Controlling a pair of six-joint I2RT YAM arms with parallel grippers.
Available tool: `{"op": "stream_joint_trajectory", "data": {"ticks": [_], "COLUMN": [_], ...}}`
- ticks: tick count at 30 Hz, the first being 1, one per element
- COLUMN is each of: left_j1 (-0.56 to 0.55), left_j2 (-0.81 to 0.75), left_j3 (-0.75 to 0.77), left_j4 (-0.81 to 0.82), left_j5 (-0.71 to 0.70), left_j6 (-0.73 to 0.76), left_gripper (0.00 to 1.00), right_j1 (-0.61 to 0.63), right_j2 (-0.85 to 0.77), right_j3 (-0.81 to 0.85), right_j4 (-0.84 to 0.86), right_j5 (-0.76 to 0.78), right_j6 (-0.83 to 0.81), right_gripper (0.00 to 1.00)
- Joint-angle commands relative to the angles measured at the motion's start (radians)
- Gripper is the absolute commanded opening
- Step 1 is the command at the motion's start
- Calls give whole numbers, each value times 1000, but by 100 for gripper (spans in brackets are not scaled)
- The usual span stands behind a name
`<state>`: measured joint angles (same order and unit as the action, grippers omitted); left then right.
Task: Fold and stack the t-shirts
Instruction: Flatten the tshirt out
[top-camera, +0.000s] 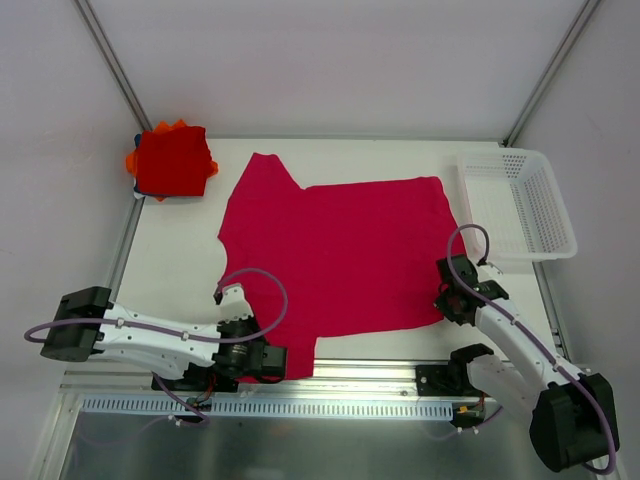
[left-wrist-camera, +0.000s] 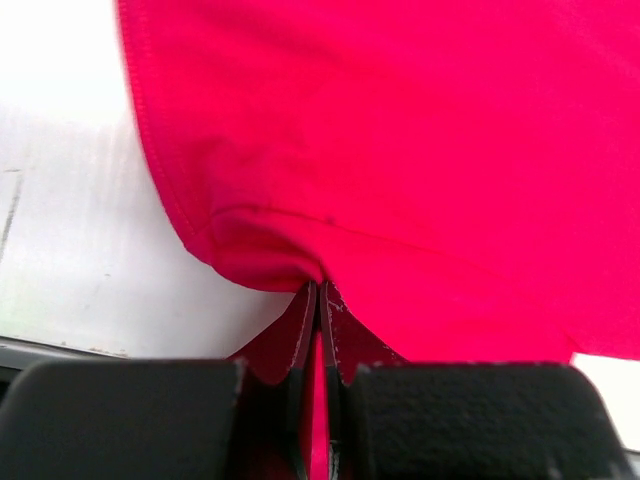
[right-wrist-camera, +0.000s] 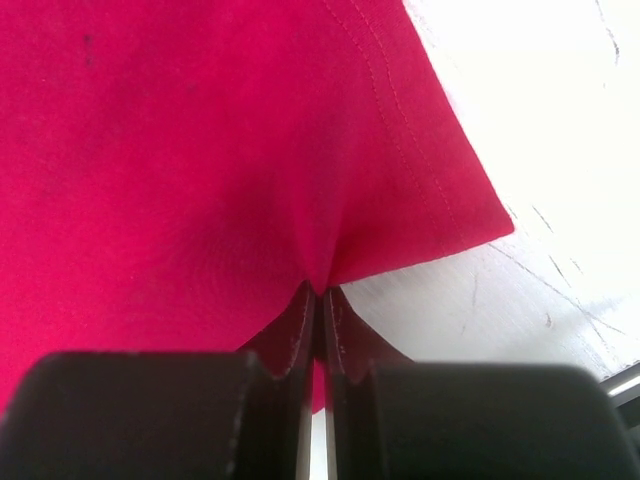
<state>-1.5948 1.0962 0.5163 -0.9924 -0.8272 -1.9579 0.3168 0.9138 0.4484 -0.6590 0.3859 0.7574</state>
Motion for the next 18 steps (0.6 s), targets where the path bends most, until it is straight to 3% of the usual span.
{"op": "stream_joint_trajectory", "data": {"ticks": [1,9,18], "left_j1": [16,110,346], "left_j2": [-22,-142,-225], "left_j3": [56,88,192], "left_j4": [-26,-25,-12], "left_j5": [-61,-95,-168], "left_j6": [63,204,490], "left_gripper": [0,0,0], "right_j1": [5,5,5], "right_j2": [-29,-30,43], "right_j3": [10,56,191], "right_j4": [-47,-50,-13], "right_j5": [30,34,64], "right_j6": [-18,-33,-104], "right_gripper": [1,0,1]}}
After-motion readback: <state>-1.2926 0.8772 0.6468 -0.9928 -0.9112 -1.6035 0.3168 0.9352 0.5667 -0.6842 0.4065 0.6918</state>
